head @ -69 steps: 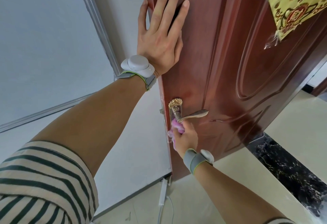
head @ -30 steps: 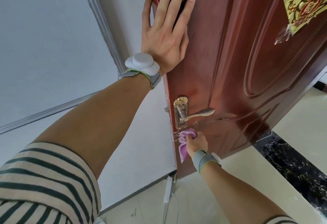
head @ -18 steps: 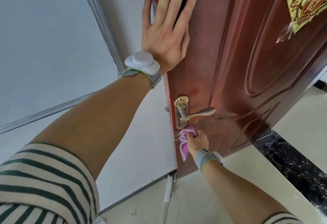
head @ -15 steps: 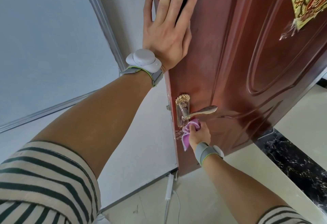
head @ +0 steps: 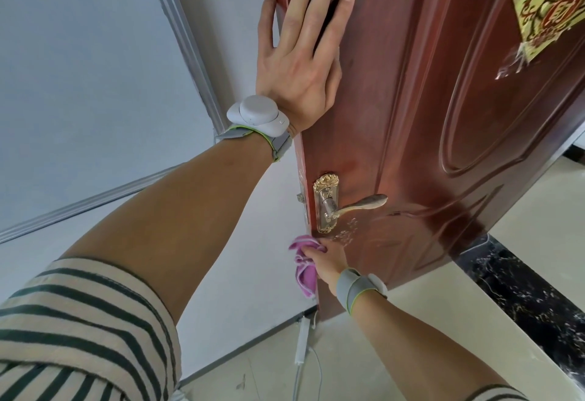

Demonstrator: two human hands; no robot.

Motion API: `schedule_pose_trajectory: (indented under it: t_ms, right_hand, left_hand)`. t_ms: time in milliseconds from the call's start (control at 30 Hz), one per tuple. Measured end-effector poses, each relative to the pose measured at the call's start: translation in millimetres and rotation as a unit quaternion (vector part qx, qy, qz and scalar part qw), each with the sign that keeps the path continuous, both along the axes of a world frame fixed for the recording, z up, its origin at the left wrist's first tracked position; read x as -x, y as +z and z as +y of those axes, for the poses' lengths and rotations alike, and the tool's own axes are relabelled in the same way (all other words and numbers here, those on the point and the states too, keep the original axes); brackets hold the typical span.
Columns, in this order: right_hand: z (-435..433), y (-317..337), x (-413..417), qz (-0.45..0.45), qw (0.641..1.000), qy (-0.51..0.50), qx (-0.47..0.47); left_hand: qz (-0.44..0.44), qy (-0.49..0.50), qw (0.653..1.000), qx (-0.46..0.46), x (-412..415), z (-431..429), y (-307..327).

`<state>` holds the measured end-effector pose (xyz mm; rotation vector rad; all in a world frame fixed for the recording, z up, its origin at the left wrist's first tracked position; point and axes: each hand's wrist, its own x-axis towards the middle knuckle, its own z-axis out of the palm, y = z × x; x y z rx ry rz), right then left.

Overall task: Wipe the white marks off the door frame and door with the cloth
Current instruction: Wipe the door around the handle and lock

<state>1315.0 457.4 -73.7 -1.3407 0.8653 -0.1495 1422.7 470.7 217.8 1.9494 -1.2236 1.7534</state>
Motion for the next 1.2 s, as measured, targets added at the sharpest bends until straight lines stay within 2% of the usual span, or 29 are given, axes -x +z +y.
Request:
schedule_pose_trajectory:
  t_ms: [100, 233, 433, 567, 733, 833, 1067, 1133, 1200]
  right_hand:
    - [-11.7, -4.7, 10.5, 0.042, 0.997, 0.007, 0.060]
    - [-42.7, -2.6, 32.7, 0.085, 0.993, -0.040, 0.074]
    - [-87.2, 6.8, 63.5, 0.111, 0.983, -0.069, 0.125]
    - [-115.1, 19.8, 69.6, 0.116, 0.976, -0.046, 0.177]
    - [-135.8, 39.6, 60.9, 0.093, 0.938, -0.020, 0.333]
    - [-143.9, 41.5, 47.1, 0.069, 0.916, 0.013, 0.395]
    - [-138.6, 25.1, 27.2, 0.021, 0.905, 0.048, 0.423]
    - [-133.3, 12.5, 23.2, 0.041, 0.912, 0.042, 0.407]
    - [-137.5, -4.0, 20.7, 0.119, 0.925, 0.058, 0.356]
  left_hand:
    - [-0.005, -0.001, 1.000, 0.000, 0.8, -0.3, 1.0]
    - [-0.011, 0.000, 1.000, 0.000, 2.1, -1.8, 0.0]
    - [-0.002, 0.030, 1.000, -0.008, 7.2, -1.4, -11.8]
    - [0.032, 0.049, 0.997, -0.040, 23.5, 0.3, -41.9]
    - [0.078, 0.076, 0.991, -0.076, 40.8, 4.7, -87.8]
    - [0.091, 0.091, 0.988, -0.084, 47.1, 3.4, -108.5]
    - [0.080, 0.111, 0.983, -0.127, 48.6, -4.1, -152.2]
    - [0.066, 0.129, 0.981, -0.131, 44.1, -6.3, -159.7]
    - [0.042, 0.142, 0.981, -0.128, 37.3, -7.6, -164.0]
